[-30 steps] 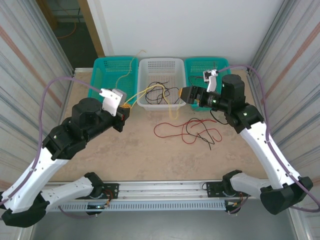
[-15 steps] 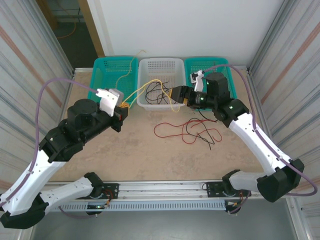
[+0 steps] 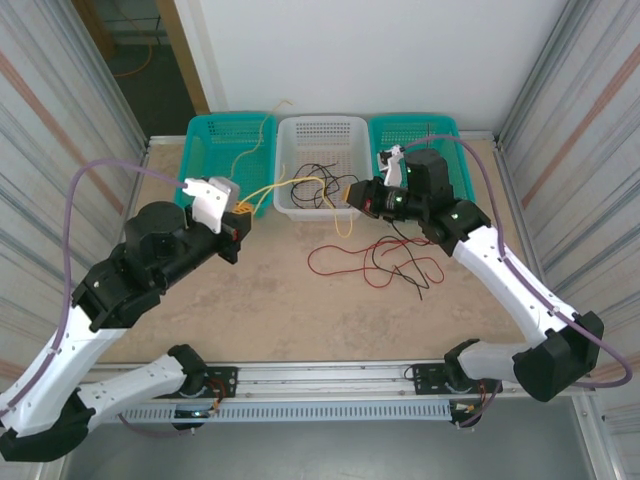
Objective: Untangle the cables
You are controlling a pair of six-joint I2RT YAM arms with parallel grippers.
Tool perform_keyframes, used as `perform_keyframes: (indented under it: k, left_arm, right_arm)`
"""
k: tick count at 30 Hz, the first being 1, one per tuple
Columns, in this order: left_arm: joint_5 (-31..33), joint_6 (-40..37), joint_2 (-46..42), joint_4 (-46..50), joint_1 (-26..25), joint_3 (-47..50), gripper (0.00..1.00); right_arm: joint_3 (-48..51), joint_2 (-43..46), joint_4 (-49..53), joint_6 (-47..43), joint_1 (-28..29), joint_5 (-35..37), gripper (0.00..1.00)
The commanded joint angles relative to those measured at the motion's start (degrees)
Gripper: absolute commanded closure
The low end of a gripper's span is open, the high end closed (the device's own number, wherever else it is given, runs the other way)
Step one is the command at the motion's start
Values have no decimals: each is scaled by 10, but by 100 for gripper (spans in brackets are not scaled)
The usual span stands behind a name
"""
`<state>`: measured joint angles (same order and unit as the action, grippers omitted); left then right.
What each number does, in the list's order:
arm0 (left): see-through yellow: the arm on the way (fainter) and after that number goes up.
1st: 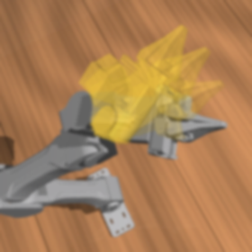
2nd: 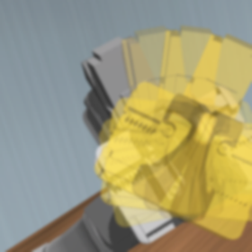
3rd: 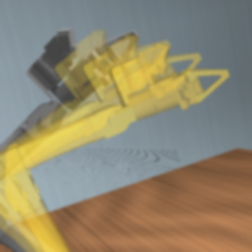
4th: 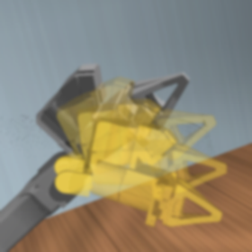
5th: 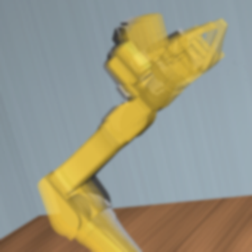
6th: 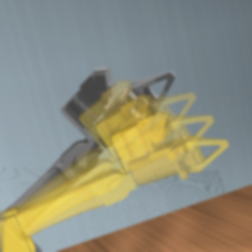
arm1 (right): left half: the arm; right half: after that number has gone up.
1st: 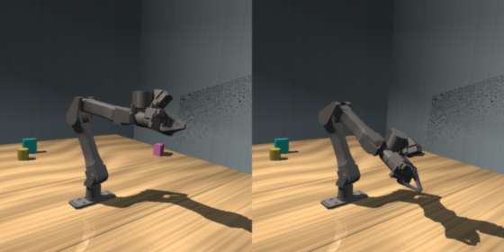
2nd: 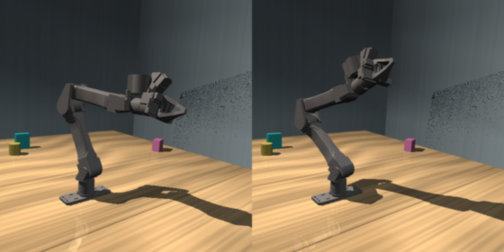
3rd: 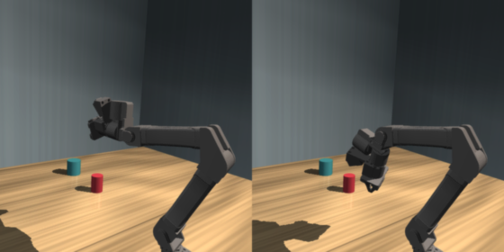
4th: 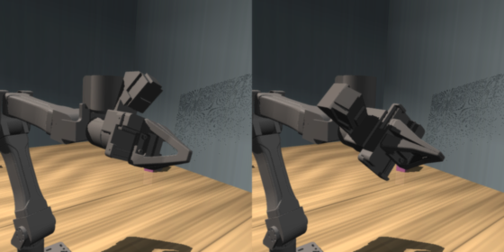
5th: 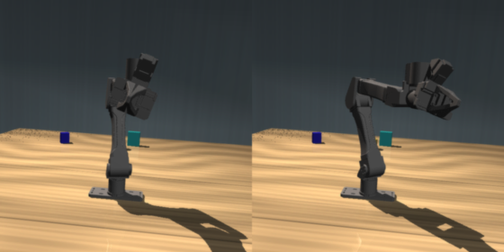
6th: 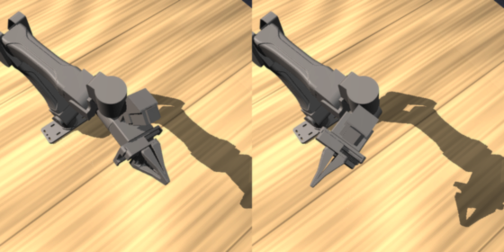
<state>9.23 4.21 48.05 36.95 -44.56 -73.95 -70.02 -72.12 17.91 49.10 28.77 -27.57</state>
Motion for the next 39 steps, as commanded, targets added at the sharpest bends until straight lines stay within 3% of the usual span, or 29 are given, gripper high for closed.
perform_keyframes:
  k: [1,7,13,16,20,24,26,27,33,39]
  left_arm:
    - [40,-12,-19,-21,4,11,100]
    - [167,20,-73,-26,7,76,100]
    - [202,54,-118,2,25,123,100]
    - [192,62,-126,6,33,131,100]
    - [155,66,-107,-22,36,131,100]
    - [160,74,-66,-40,37,115,100]
    - [182,90,-41,-39,46,96,100]
    - [190,101,-30,-35,54,86,100]
    - [182,207,23,-6,174,31,100]
    - [100,271,57,-79,307,20,100]
  right_arm:
    - [0,9,-8,13,-19,13,100]
    - [43,40,-72,106,-126,1,100]
    - [50,46,-136,194,-212,-17,100]
    - [17,28,-134,185,-207,-34,100]
    - [-53,-4,-77,105,-147,-43,100]
    - [-120,-25,32,6,-97,10,59]
    - [-130,-25,69,-17,-93,43,30]
    - [-130,-23,82,-25,-94,56,22]
    - [-129,2,133,-60,-112,94,17]
    - [-130,10,154,-75,-123,85,17]
